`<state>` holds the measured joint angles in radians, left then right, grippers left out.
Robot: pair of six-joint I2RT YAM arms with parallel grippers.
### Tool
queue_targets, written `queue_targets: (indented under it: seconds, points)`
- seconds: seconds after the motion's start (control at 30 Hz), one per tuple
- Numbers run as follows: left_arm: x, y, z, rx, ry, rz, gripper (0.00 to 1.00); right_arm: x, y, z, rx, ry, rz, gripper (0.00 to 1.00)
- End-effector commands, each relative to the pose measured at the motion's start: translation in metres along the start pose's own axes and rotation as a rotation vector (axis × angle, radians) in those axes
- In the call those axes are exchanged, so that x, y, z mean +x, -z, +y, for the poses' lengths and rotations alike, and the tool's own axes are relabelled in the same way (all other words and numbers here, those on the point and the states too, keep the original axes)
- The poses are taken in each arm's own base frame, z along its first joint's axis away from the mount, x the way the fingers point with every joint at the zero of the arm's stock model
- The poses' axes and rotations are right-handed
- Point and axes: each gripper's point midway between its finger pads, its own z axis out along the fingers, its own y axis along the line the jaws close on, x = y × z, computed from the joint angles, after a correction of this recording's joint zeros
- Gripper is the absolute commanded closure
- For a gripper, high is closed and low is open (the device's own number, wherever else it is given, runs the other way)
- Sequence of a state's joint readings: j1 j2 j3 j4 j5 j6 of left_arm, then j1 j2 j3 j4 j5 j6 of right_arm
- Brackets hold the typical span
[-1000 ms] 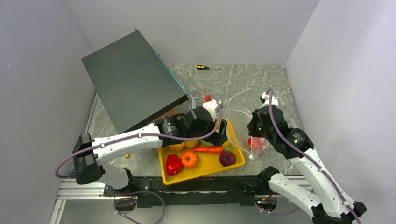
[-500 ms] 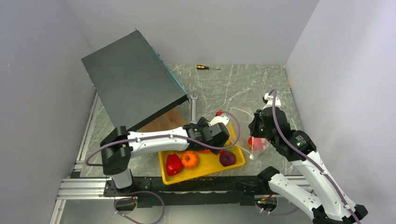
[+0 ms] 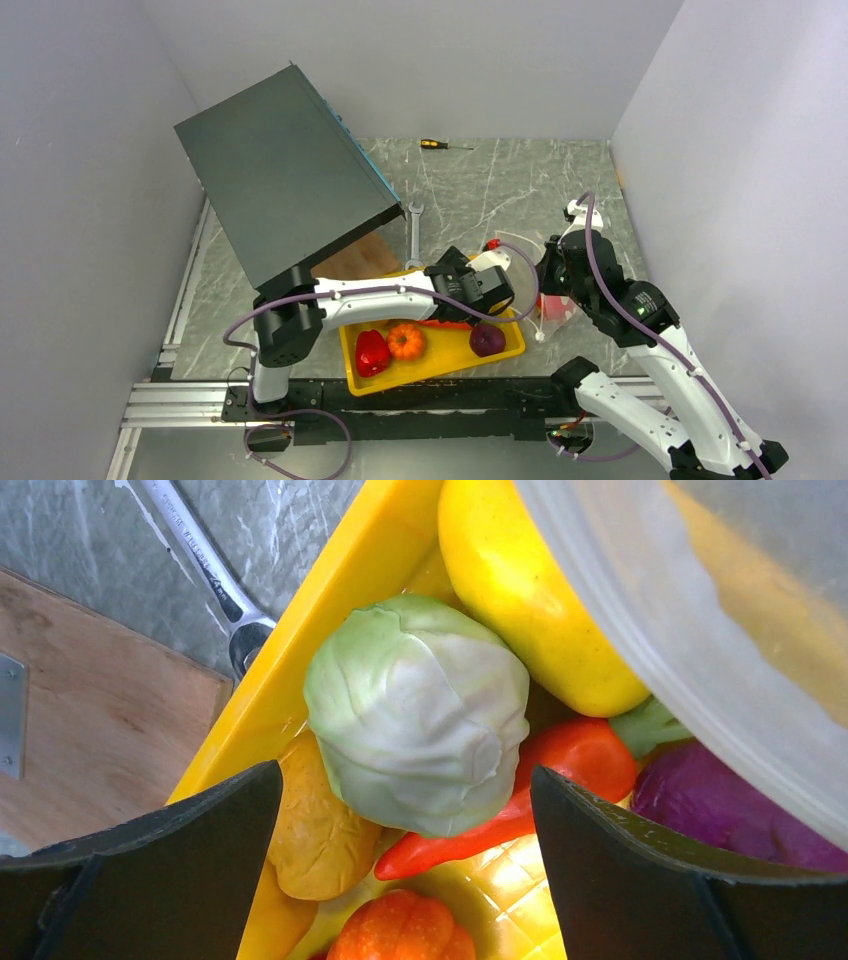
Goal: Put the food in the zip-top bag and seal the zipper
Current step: Pick up the fake vegetable from the bin.
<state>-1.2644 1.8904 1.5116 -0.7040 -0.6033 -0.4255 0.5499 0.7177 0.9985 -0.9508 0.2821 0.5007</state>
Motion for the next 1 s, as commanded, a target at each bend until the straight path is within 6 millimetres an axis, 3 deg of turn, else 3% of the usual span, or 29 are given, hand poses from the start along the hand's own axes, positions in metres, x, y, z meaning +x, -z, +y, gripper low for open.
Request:
queue_targets:
  seconds: [0.0, 0.3, 0.4, 0.47, 0.57, 0.7, 0.97]
  points:
    - [-0.01, -0.001, 0.004, -0.057, -0.042, -0.033, 0.0, -0.006, 0.003, 0.003, -0.022, -0.001, -0.032, 1.0]
    - [0.001, -0.018, -0.001, -0.086, -0.063, -0.006, 0.02, -0.004, 0.001, 0.003, -0.019, 0.002, -0.023, 1.0]
    - [0.003, -0.021, -0.004, -0.079, -0.071, -0.004, 0.08, -0.004, 0.001, 0.003, -0.015, 0.001, -0.018, 1.0]
    - [0.004, -0.022, -0.003, -0.08, -0.07, -0.009, 0.16, -0.003, 0.001, 0.003, -0.016, 0.0, -0.017, 1.0]
    - [0.006, -0.021, -0.002, -0.071, -0.066, -0.015, 0.38, -0.003, 0.0, 0.003, -0.019, 0.003, -0.019, 1.0]
    - [0.007, -0.014, 0.002, -0.069, -0.069, -0.004, 0.53, -0.002, 0.0, 0.003, -0.016, 0.001, -0.013, 1.0]
    - [-0.013, 0.03, 0.017, 0.007, 0.009, -0.062, 0.81, -0.002, -0.002, 0.004, -0.018, 0.005, -0.011, 1.0]
